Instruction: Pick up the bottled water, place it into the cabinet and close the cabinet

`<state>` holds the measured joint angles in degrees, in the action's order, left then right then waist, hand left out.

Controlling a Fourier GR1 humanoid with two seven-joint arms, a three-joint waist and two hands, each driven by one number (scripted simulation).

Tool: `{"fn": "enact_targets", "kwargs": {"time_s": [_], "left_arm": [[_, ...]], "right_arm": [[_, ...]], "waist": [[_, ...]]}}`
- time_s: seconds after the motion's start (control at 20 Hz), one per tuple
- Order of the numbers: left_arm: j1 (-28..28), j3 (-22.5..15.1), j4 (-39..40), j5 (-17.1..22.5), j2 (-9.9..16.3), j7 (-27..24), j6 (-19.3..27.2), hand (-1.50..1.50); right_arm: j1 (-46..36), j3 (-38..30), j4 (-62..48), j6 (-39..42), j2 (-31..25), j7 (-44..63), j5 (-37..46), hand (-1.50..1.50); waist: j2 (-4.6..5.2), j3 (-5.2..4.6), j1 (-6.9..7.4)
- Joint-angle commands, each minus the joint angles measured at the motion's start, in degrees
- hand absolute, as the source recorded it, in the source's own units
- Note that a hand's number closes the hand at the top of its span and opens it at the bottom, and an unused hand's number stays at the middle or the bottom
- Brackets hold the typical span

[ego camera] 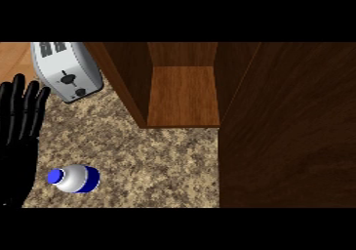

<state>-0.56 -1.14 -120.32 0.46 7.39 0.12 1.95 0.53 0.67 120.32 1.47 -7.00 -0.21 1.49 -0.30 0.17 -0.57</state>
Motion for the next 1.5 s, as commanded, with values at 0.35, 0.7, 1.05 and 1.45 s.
{"fn": "enact_targets", "kwargs": {"time_s": [0.35,0.7,1.05,1.45], "left_arm": [[16.2,-10.1,-8.1,6.0,-7.2,6.1,5.9,-1.5],[29.1,-22.7,-24.9,-1.7,-7.2,12.9,9.9,-1.5],[32.1,-29.6,-31.1,-7.4,-5.3,15.5,14.0,-1.5],[35.4,-37.4,-29.8,-12.0,-3.8,11.4,18.2,-1.5]], "right_arm": [[13.2,5.6,6.4,5.5,3.4,5.4,-10.7,-1.5],[23.7,1.0,21.0,10.1,-1.4,9.9,-20.7,-1.5],[21.4,-2.1,23.3,9.0,-1.8,15.6,-24.7,-1.5],[24.4,-2.5,26.7,9.3,-1.4,17.2,-25.3,-1.5]], "waist": [[-0.01,-0.23,0.67],[-0.18,-0.11,0.44],[-0.01,-0.11,0.65],[-0.33,-0.04,0.37]]}}
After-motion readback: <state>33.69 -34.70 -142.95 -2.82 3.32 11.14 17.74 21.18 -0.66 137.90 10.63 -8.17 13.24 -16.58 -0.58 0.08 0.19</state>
